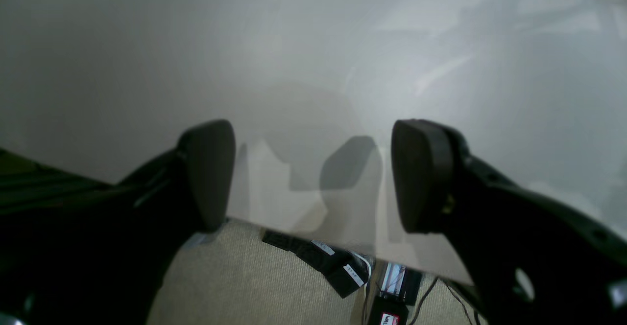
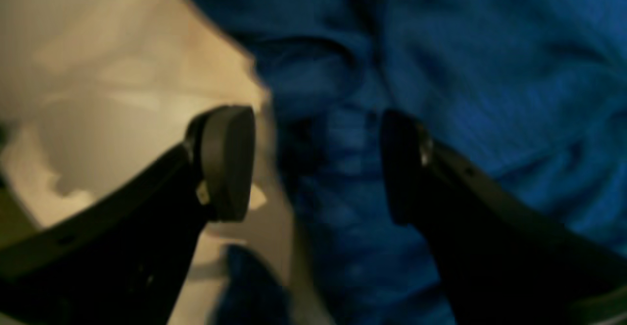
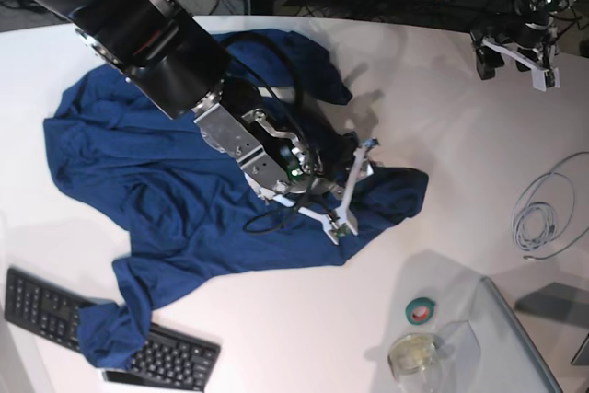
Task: Layout the t-shirt on the table in an organized manner, then fold the t-shirt properly
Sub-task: 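Pull the grasped shirt side toward the shirt middle with the right gripper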
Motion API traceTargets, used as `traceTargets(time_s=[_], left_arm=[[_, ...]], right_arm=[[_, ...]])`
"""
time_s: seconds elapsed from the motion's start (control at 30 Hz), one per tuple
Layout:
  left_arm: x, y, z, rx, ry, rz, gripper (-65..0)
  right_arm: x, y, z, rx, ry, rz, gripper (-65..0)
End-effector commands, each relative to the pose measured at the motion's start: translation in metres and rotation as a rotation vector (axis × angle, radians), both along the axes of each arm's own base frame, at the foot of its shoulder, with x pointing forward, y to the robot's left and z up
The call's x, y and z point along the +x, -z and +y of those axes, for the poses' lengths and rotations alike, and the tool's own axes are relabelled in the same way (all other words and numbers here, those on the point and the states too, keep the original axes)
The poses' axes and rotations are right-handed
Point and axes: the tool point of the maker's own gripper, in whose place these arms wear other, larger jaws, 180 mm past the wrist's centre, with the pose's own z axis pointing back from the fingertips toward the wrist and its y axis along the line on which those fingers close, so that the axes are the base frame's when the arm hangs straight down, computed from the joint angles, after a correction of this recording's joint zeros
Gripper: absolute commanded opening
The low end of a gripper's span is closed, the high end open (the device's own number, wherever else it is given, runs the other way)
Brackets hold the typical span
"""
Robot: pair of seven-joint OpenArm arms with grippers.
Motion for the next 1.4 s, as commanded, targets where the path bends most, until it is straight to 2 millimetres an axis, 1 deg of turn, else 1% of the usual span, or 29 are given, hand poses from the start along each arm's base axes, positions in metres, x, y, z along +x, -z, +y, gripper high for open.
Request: traceTargets(time_s=[0.0, 0.2, 0.27, 0.3, 0.33, 0.37, 0.4, 0.43, 0.47, 0.53, 0.57, 0.63, 0.7, 0.77, 0.83, 0.87, 0.9, 0.97, 1.03, 1.07, 1.1, 1.17, 1.2, 1.27, 1.37], left_arm=[[0.006, -0.011, 0.007, 0.02, 0.002, -0.037, -17.3], [0.009, -0.012, 0.007, 0.02, 0.002, -0.043, -17.3], [0.009, -0.012, 0.007, 0.02, 0.002, -0.041, -17.3], [0.009, -0.012, 0.007, 0.02, 0.002, -0.041, -17.3], [0.009, -0.012, 0.008, 0.021, 0.003, -0.041, -17.3], [0.009, -0.012, 0.008, 0.022, 0.003, -0.043, -17.3], [0.01, -0.012, 0.008, 0.023, 0.004, -0.043, -17.3], [0.01, -0.012, 0.008, 0.022, 0.003, -0.043, -17.3], [0.01, -0.012, 0.008, 0.022, 0.003, -0.043, -17.3], [0.01, -0.012, 0.009, 0.024, 0.004, -0.043, -17.3], [0.01, -0.013, 0.009, 0.024, 0.004, -0.044, -17.3], [0.011, -0.012, 0.009, 0.023, 0.003, -0.045, -17.3], [0.011, -0.013, 0.009, 0.025, 0.004, -0.045, -17.3], [0.011, -0.014, 0.009, 0.026, 0.005, -0.047, -17.3], [0.011, -0.014, 0.009, 0.026, 0.005, -0.047, -17.3], [0.011, -0.014, 0.009, 0.026, 0.005, -0.047, -17.3], [0.011, -0.014, 0.009, 0.026, 0.005, -0.047, -17.3], [0.01, -0.013, 0.009, 0.025, 0.004, -0.043, -17.3], [0.007, -0.012, 0.01, 0.025, 0.002, -0.038, -17.3], [0.007, -0.012, 0.01, 0.025, 0.002, -0.037, -17.3], [0.007, -0.012, 0.01, 0.026, 0.003, -0.037, -17.3], [0.007, -0.012, 0.01, 0.027, 0.004, -0.038, -17.3], [0.007, -0.012, 0.01, 0.027, 0.004, -0.038, -17.3], [0.007, -0.012, 0.01, 0.027, 0.004, -0.038, -17.3], [0.007, -0.012, 0.01, 0.027, 0.004, -0.038, -17.3]], right_arm=[[0.021, -0.026, 0.014, 0.052, 0.002, -0.071, -28.4], [0.027, -0.028, 0.016, 0.054, 0.007, -0.083, -28.7], [0.029, -0.022, 0.012, 0.051, 0.021, -0.091, -29.1], [0.03, -0.022, 0.012, 0.053, 0.025, -0.093, -31.2], [0.03, -0.022, 0.012, 0.054, 0.025, -0.094, -36.9], [0.03, -0.022, 0.012, 0.054, 0.025, -0.094, -44.3], [0.03, -0.022, 0.012, 0.054, 0.025, -0.094, -53.4], [0.03, -0.022, 0.012, 0.054, 0.025, -0.094, -60.6], [0.03, -0.022, 0.012, 0.054, 0.024, -0.093, -65.0], [0.028, -0.023, 0.013, 0.05, 0.019, -0.086, -64.1], [0.026, -0.026, 0.016, 0.056, 0.01, -0.082, -65.0], [0.018, -0.036, 0.025, 0.083, -0.01, -0.081, -65.0], [0.005, -0.045, 0.039, 0.097, -0.061, -0.092, -65.0], [-0.005, -0.047, 0.048, 0.09, -0.106, -0.105, -65.0], [-0.009, -0.046, 0.05, 0.097, -0.107, -0.1, -65.0], [-0.006, -0.048, 0.049, 0.112, -0.091, -0.108, -61.8], [-0.002, -0.051, 0.048, 0.129, -0.073, -0.121, -56.6], [0.003, -0.051, 0.045, 0.14, -0.05, -0.127, -40.4], [0.004, -0.051, 0.045, 0.14, -0.049, -0.128, -23.3], [0.005, -0.05, 0.044, 0.137, -0.048, -0.128, -19.2], [0.005, -0.046, 0.042, 0.127, -0.045, -0.124, -18.8], [0.015, -0.04, 0.036, 0.109, -0.031, -0.137, -23.3], [0.019, -0.034, 0.031, 0.1, -0.019, -0.142, -26.4], [0.022, -0.023, 0.024, 0.089, 0.002, -0.149, -34.7], [0.025, -0.019, 0.021, 0.082, 0.009, -0.152, -45.0]])
